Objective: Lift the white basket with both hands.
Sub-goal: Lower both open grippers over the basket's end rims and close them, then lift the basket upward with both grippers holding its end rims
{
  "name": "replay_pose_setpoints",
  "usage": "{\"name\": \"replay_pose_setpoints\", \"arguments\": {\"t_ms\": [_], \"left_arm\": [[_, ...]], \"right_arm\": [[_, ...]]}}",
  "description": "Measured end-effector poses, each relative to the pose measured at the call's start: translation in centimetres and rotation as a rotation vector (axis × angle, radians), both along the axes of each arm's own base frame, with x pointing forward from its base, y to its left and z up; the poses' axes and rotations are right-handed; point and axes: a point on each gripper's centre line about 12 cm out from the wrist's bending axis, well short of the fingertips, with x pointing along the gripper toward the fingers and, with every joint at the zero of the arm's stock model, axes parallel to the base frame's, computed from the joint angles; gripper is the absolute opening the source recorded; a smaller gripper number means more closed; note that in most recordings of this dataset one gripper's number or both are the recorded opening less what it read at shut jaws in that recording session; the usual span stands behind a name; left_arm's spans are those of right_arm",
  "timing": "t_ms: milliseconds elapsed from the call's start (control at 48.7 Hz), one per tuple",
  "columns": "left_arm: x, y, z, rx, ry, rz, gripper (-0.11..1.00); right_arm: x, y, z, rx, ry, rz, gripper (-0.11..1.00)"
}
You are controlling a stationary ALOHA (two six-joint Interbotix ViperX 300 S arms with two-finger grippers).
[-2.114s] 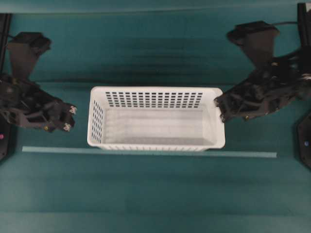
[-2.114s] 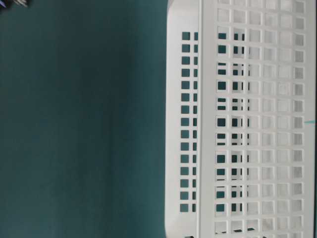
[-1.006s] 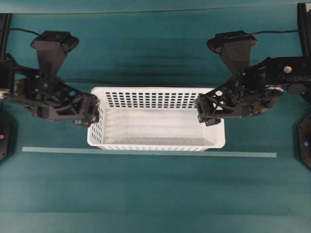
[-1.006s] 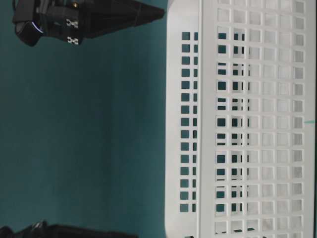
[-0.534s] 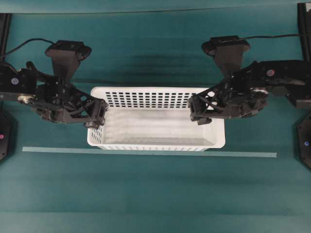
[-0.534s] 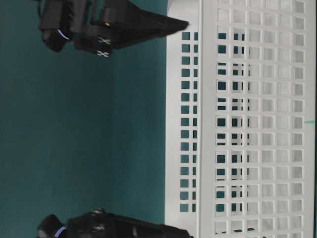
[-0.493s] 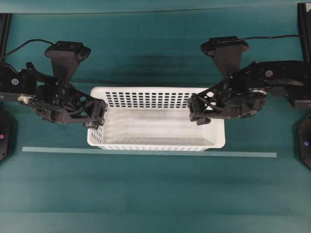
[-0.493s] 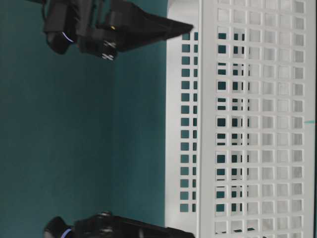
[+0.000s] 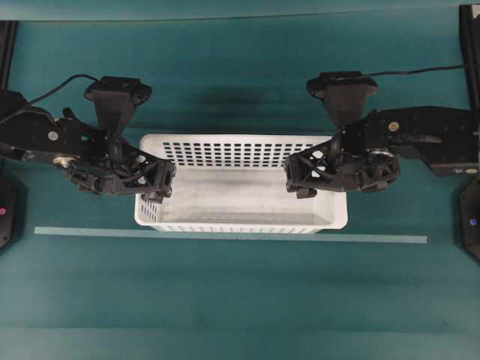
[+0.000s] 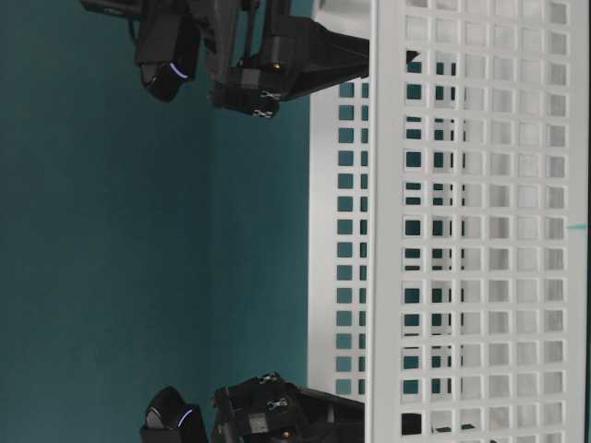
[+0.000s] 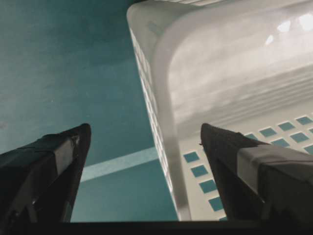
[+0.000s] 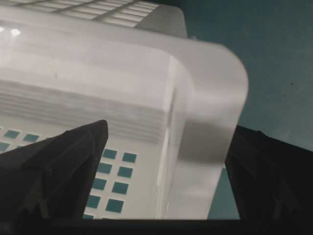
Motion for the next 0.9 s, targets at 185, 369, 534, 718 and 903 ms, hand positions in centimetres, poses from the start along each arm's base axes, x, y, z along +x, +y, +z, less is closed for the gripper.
{"name": "replay_pose_setpoints", "arguments": {"t_ms": [185, 369, 534, 718, 903], "left_arm": [[-0.07, -0.01, -0.04, 0.0, 0.0, 0.0, 0.95], [0.07, 0.0, -0.01, 0.001, -0.015, 0.001, 0.92], [0.58, 0.05, 0.14, 0.005, -0.06, 0.0, 0.75], [0.74, 0.11, 0.21, -0.004, -0.077, 0.028, 0.28], [0.77, 0.06, 0.01, -0.012, -0.072, 0.043, 0.1]], "right_arm": [[0.04, 0.31, -0.31, 0.004, -0.019, -0.018, 0.9], [-0.26, 0.58, -0.71, 0.009, -0.005, -0.032, 0.89], [-0.31, 0.6, -0.79, 0.013, -0.005, -0.048, 0.68], [-0.3, 0.56, -0.82, 0.023, -0.008, -0.095, 0.19], [-0.33, 0.56, -0.81, 0.025, -0.01, -0.107, 0.18]]}}
